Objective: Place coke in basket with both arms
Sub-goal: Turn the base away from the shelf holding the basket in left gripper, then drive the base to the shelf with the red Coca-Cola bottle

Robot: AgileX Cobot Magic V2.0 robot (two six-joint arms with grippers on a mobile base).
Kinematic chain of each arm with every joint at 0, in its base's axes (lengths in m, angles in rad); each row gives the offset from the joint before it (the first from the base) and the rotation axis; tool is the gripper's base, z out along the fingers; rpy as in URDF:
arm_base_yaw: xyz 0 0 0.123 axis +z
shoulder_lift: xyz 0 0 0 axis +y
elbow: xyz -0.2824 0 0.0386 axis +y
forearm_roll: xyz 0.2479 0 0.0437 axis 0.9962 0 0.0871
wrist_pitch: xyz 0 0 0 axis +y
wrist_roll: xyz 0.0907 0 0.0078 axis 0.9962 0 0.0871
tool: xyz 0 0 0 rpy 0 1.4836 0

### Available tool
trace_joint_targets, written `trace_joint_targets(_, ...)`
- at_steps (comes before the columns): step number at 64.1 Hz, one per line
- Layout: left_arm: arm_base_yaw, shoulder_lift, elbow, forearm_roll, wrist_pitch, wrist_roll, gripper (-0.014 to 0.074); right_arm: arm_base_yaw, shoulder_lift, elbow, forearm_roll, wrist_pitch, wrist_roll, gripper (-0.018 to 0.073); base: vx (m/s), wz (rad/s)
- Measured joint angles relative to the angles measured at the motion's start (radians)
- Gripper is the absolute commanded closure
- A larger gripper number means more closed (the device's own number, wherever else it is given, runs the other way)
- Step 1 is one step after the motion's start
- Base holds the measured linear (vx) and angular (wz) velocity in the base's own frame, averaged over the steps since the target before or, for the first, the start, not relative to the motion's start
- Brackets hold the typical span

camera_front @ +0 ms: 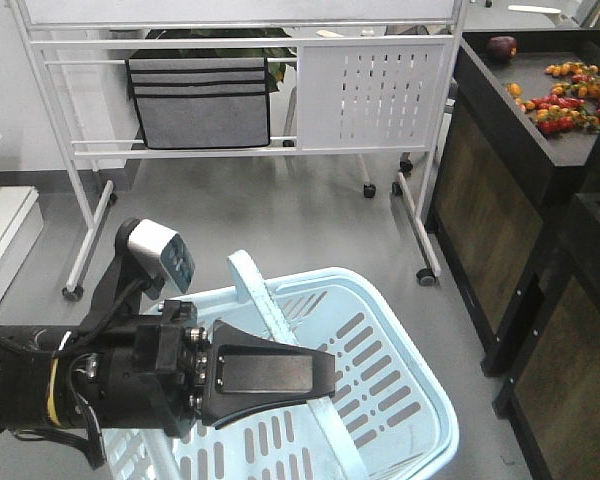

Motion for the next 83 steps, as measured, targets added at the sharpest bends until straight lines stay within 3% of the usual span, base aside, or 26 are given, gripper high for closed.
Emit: trace_joint_targets(83, 0.0, 0.0, 0.0, 0.0, 0.0, 0.0, 0.0602, 0.0, 0.0, 0.0, 0.0, 0.0, 0.0, 0.0564, 0.32, 0.09)
